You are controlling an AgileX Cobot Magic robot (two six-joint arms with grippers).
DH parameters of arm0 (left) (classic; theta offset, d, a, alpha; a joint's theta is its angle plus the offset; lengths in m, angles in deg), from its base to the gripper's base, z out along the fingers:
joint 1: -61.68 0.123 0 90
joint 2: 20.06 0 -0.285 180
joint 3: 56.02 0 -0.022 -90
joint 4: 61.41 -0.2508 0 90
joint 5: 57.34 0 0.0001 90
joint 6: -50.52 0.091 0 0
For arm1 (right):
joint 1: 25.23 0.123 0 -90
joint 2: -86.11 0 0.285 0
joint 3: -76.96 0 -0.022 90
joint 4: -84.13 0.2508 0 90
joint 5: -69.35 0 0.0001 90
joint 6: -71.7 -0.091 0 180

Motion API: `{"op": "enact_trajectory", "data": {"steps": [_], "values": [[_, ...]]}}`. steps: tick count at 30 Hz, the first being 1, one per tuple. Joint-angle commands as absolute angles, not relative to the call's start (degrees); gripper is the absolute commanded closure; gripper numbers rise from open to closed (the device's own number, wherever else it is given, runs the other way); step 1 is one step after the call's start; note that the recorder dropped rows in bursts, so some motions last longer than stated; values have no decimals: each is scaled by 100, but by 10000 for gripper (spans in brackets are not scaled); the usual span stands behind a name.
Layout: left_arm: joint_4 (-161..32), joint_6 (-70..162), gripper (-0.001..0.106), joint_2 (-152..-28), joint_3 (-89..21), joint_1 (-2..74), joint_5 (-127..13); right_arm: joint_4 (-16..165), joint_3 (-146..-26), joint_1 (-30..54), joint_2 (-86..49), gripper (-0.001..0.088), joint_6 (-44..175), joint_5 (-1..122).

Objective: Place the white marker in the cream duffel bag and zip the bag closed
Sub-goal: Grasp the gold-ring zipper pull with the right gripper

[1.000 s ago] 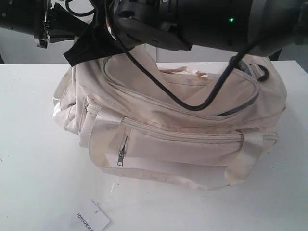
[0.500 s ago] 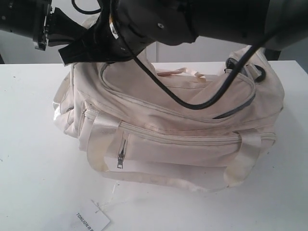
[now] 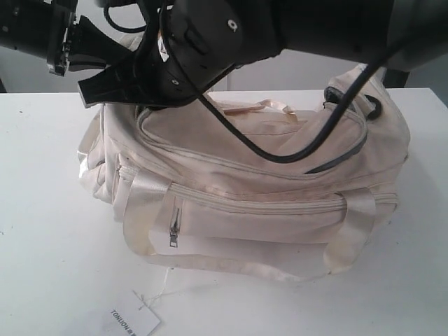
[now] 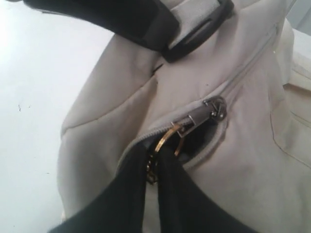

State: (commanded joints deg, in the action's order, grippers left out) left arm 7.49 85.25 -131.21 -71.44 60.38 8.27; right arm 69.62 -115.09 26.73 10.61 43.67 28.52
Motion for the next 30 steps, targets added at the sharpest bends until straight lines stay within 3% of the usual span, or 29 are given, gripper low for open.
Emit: {"op": "enact_trajectory", "data": {"steps": [30], "values": [[363,8501,1053,-13121,-7144,6038,503,8583,-11509,2673,845,868,5262,2375]]}}
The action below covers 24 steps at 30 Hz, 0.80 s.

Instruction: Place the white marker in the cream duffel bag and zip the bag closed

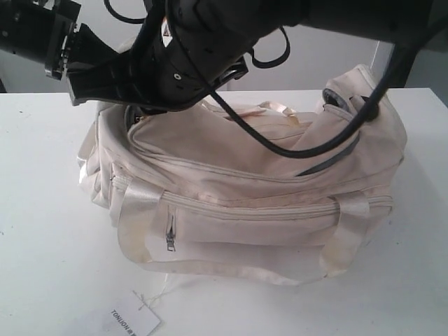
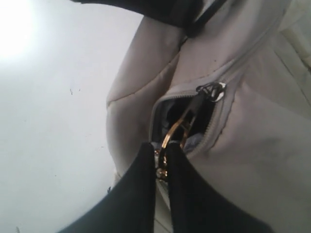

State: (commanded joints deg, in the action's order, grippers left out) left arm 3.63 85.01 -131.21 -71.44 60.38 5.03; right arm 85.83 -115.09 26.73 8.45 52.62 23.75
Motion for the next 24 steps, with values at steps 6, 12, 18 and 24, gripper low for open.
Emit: {"op": "enact_trajectory", "data": {"steps": [6,12,18,24], "values": [[428,8485,1053,-13121,-7144,6038,525,8584,-11509,2673,994,868,5393,2353],[428,8485,1053,-13121,-7144,6038,586,8062,-11509,2673,996,868,5357,2669],[394,8434,1019,-13121,-7144,6038,685,6900,-11509,2673,996,868,5357,2698],[33,8347,822,-13121,-7144,6038,844,6159,-11509,2673,996,868,5722,2698]]}}
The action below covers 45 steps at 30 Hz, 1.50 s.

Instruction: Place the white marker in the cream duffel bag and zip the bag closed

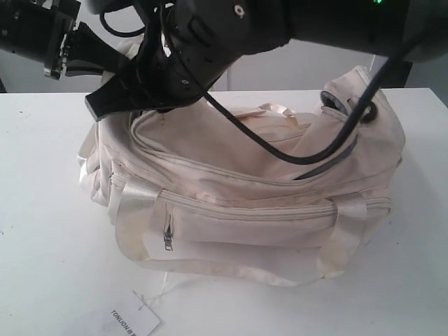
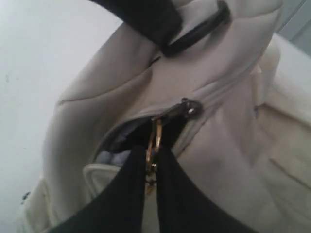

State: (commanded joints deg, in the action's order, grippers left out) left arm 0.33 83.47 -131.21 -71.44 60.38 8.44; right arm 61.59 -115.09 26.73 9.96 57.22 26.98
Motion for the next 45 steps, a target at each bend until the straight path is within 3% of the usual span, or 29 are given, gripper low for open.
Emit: {"op": "enact_trajectory", "data": {"steps": [6,19,27,45], "values": [[-187,8347,729,-13121,-7144,6038,999,6339,-11509,2673,1032,868,6876,2661],[-418,8264,714,-13121,-7144,6038,840,6402,-11499,2673,1081,868,7468,2635],[-190,8264,388,-13121,-7144,6038,819,6414,-11431,2673,1322,868,7449,2671],[61,8673,384,-13124,-7155,6027,-292,6581,-11431,2673,1405,868,7262,3198]]}}
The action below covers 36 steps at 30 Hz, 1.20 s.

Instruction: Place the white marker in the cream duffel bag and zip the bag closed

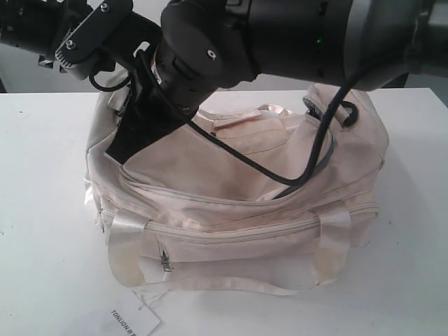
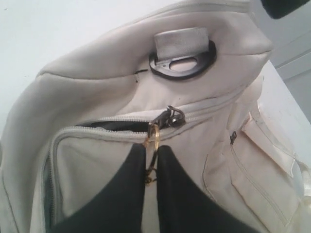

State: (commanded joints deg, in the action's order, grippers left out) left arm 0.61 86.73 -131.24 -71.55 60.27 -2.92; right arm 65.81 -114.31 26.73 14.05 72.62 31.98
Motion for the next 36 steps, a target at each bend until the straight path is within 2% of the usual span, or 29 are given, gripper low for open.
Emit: {"op": "enact_trajectory", "data": {"steps": [15,20,32,34,36], "values": [[-786,8608,384,-13182,-7155,5753,-732,6649,-11431,2673,1415,868,7262,3227],[-1634,8111,384,-13126,-7155,5753,-880,6649,-11431,2673,1415,868,7262,3215],[-1656,7991,384,-13208,-7144,5715,-743,6671,-11431,2673,1546,868,7262,3217],[-1667,7991,403,-13261,-7144,5688,-645,6671,-11431,2673,1570,868,7262,3238],[-1667,7991,469,-13325,-7144,5643,-620,6671,-11431,2673,1580,868,7262,3238]]}}
